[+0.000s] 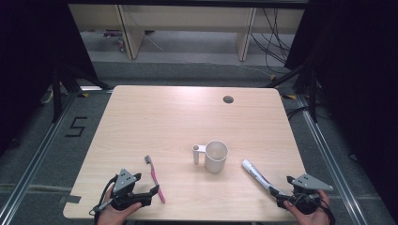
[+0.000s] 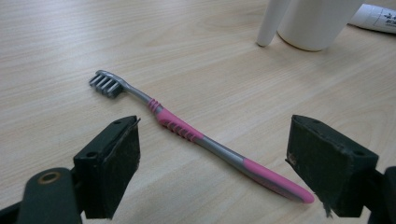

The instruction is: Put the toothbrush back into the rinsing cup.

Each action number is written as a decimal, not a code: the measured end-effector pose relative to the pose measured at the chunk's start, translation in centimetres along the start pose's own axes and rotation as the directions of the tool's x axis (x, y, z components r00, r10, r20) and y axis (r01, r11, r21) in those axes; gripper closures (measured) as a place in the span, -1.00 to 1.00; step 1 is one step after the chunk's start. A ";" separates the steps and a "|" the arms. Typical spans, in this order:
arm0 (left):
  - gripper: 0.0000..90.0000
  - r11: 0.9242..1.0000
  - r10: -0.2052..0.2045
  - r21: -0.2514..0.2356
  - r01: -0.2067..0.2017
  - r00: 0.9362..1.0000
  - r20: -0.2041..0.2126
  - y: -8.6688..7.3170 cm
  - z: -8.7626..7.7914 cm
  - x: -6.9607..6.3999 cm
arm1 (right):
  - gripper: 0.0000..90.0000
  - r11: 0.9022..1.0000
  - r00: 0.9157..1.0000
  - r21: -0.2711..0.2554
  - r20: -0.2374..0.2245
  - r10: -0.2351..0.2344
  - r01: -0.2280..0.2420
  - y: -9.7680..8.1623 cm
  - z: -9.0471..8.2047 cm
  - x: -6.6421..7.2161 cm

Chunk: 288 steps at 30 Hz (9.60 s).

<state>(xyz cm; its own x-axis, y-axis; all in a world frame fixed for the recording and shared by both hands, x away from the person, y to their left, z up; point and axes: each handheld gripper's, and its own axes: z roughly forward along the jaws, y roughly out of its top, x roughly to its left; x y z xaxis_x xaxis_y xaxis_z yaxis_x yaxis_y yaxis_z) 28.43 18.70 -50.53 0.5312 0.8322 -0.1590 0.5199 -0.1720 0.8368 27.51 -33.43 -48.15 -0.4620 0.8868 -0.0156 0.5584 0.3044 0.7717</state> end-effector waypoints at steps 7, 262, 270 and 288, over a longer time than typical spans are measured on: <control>-0.64 1.000 0.009 0.018 -0.009 1.000 -0.006 -0.1 0.0 0.0 | -0.50 1.000 1.000 0.012 -0.002 -0.008 0.008 0.0 -0.1 0.1; 0.84 0.920 0.149 -0.388 -0.055 0.965 0.215 15.5 7.7 -4.7 | -0.44 0.999 0.996 -0.031 -0.077 -0.047 0.044 0.2 0.4 0.8; 0.84 0.924 0.138 -0.381 -0.044 0.965 0.224 15.1 8.8 -5.0 | -0.44 1.000 0.996 -0.016 -0.088 -0.011 0.009 0.2 0.3 1.1; 0.83 0.938 0.144 -0.340 -0.064 0.966 0.214 13.3 10.2 -5.1 | -0.44 0.998 0.995 -0.032 -0.082 -0.051 0.049 0.2 0.3 0.8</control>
<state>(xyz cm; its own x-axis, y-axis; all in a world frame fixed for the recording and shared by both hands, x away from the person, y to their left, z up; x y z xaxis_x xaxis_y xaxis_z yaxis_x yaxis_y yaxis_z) 39.40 6.79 -43.91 0.7311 0.6666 -0.1454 0.2260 -0.0355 0.9735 27.51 -32.55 -48.22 -0.5449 0.8385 -0.0028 0.5128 0.3359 0.7901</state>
